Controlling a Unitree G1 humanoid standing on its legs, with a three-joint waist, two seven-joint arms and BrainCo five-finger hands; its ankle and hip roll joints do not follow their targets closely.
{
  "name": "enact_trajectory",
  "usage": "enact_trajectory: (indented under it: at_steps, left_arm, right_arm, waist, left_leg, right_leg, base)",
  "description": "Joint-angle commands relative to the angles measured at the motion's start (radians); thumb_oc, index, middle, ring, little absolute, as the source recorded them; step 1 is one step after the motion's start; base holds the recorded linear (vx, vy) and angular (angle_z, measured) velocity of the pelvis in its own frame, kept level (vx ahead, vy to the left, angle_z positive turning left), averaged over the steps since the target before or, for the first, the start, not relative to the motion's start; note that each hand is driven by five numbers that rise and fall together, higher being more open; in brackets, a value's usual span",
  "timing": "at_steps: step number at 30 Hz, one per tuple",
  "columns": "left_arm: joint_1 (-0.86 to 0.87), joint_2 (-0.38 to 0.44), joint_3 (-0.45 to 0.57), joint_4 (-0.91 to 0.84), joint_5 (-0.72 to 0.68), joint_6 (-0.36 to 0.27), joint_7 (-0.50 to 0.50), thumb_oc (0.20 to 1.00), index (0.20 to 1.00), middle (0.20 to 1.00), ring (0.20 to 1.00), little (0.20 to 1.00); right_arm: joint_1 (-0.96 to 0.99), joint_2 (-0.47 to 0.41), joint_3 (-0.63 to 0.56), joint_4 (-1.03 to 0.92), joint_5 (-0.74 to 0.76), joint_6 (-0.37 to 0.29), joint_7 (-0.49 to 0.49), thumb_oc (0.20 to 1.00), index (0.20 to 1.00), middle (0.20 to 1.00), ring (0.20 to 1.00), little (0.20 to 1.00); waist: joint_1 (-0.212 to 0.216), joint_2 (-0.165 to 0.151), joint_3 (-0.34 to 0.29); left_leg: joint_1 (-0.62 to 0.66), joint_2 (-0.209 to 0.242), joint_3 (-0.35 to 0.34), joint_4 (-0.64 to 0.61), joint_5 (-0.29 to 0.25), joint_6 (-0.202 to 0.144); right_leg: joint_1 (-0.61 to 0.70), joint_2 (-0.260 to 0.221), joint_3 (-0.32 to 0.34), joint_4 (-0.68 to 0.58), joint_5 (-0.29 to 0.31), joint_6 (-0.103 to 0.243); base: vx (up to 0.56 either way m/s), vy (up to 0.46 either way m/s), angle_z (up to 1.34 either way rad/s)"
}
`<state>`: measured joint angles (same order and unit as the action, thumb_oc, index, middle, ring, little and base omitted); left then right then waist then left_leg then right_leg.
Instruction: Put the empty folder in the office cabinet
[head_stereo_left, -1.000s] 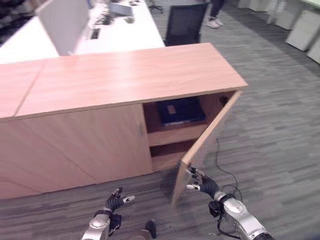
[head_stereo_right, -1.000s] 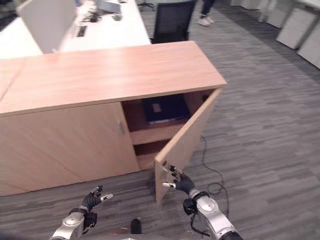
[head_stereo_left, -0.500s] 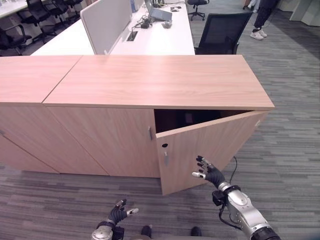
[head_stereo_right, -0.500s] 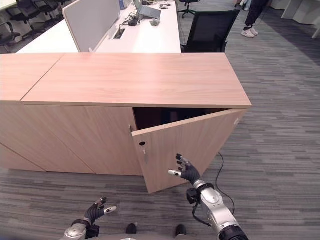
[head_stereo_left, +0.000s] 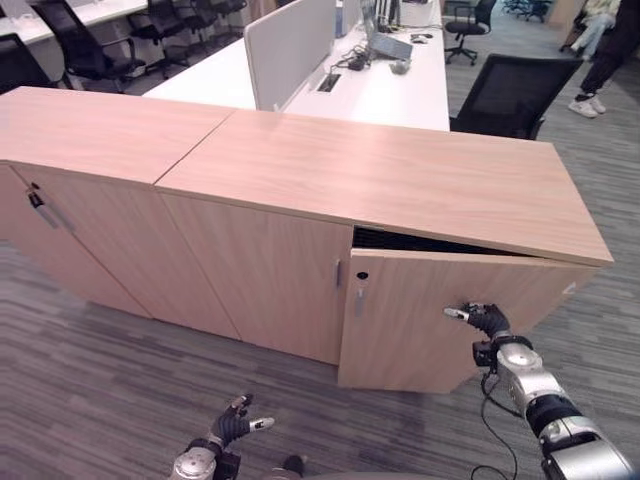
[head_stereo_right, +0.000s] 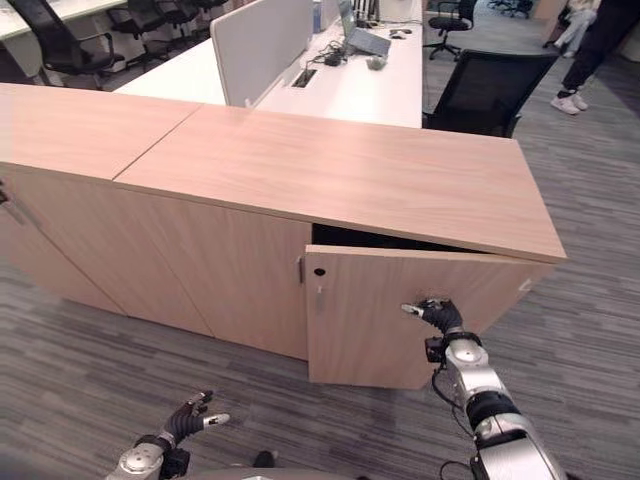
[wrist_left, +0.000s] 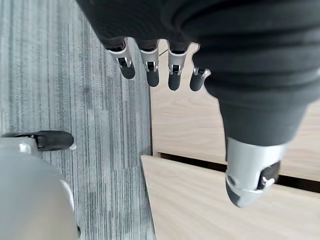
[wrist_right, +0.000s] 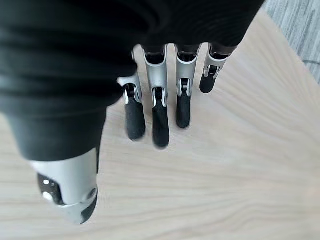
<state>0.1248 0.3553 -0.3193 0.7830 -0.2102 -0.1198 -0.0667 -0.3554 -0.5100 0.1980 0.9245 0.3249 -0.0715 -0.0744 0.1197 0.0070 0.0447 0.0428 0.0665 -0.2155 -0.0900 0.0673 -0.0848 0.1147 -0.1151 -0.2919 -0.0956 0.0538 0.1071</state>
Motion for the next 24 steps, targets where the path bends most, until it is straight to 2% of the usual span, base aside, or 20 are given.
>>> enact_trajectory:
  at_steps: [1,7,13,21,24]
  left_arm:
    - [-0.07,0.04,-0.063,-0.012,-0.023,-0.029,-0.009,1.0,1.0,1.0,1.0,1.0]
    - [-0.076,0.04,-0.108,-0.009,-0.034,-0.021,-0.017,1.0,1.0,1.0,1.0,1.0]
    - [-0.081,0.038,-0.121,0.001,-0.032,-0.017,-0.016,1.0,1.0,1.0,1.0,1.0]
    - [-0.093,0.033,-0.106,0.011,-0.042,-0.016,-0.001,1.0,1.0,1.0,1.0,1.0]
    - [-0.093,0.019,-0.072,0.025,-0.051,-0.016,0.015,1.0,1.0,1.0,1.0,1.0]
  right_arm:
    - [-0.203,-0.021,0.028,0.043,0.041,-0.065,-0.012,1.0,1.0,1.0,1.0,1.0]
    - [-0.378,-0.042,0.045,0.247,0.079,-0.048,-0.021,1.0,1.0,1.0,1.0,1.0]
    - [-0.433,-0.036,0.048,0.318,0.075,-0.034,-0.036,1.0,1.0,1.0,1.0,1.0]
    - [-0.397,-0.008,0.022,0.287,0.131,-0.041,-0.038,1.0,1.0,1.0,1.0,1.0]
    - [-0.276,0.06,-0.006,0.157,0.183,-0.07,-0.032,1.0,1.0,1.0,1.0,1.0]
  waist:
    - [0.057,-0.062,-0.001]
    - [0.098,-0.07,-0.001]
    - [0.122,-0.075,0.0]
    - [0.128,-0.076,0.003]
    - [0.106,-0.071,0.009]
  left_leg:
    - [0.009,-0.053,0.001,0.013,-0.074,0.02]
    - [-0.006,-0.057,-0.041,0.013,-0.066,0.011]
    - [-0.01,-0.061,-0.06,0.014,-0.064,0.009]
    - [-0.014,-0.063,-0.067,0.015,-0.064,0.009]
    - [-0.01,-0.06,-0.055,0.014,-0.066,0.013]
  right_leg:
    - [0.031,-0.063,-0.055,0.032,-0.046,0.063]
    - [0.042,-0.054,-0.089,0.028,-0.057,0.056]
    - [0.051,-0.049,-0.108,0.023,-0.061,0.053]
    - [0.052,-0.049,-0.11,0.023,-0.062,0.053]
    - [0.049,-0.052,-0.099,0.026,-0.059,0.055]
  base:
    - [0.02,-0.016,0.16]
    - [0.01,-0.016,0.28]
    - [0.01,-0.002,0.11]
    - [-0.01,0.012,0.09]
    - [-0.02,0.037,0.0]
